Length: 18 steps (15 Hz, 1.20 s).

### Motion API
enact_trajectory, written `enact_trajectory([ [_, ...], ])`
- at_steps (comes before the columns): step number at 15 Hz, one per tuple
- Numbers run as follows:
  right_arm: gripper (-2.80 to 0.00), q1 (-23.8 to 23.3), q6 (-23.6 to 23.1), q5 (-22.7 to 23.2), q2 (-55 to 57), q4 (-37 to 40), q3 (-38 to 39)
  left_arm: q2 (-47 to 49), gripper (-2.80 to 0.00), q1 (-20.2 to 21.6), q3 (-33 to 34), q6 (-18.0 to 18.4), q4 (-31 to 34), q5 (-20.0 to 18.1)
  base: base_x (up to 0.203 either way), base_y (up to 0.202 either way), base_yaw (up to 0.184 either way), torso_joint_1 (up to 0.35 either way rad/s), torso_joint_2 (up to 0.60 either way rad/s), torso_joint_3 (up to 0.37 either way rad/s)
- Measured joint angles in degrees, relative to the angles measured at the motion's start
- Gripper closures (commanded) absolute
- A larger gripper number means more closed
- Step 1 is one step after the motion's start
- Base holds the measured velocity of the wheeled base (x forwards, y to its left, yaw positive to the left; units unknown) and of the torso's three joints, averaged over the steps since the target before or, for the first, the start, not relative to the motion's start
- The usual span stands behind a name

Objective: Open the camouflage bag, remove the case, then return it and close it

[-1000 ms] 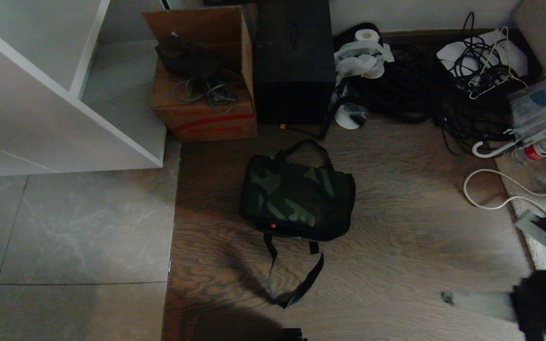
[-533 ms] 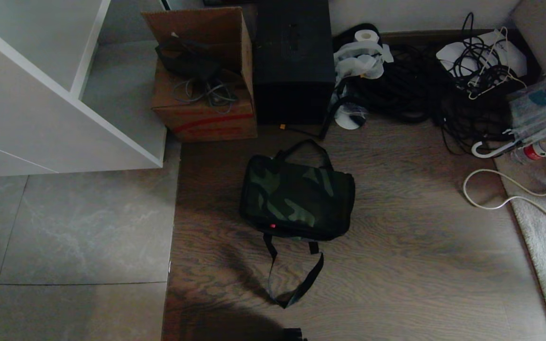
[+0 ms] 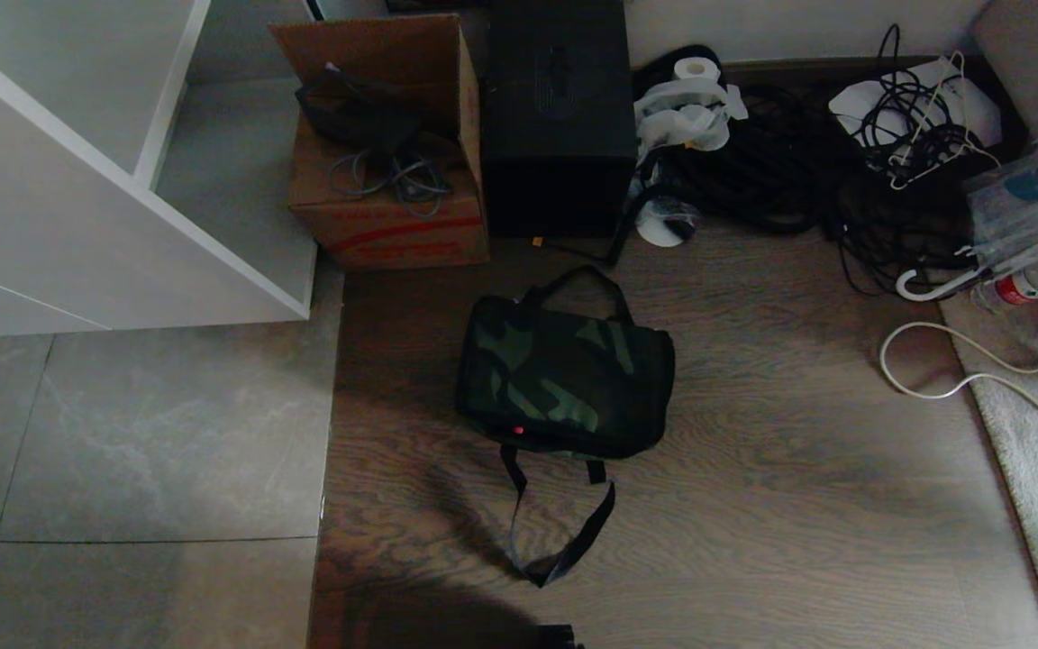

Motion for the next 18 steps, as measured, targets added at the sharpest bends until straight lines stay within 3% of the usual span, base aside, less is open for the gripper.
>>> enact_trajectory([
  [18, 0.0, 0.3, 0.8, -0.3, -4.2, -0.4, 0.6, 0.0, 0.0, 0.0, 0.0, 0.0, 0.1, 0.0, 0.0, 0.0, 0.0, 0.0, 0.0, 0.0],
])
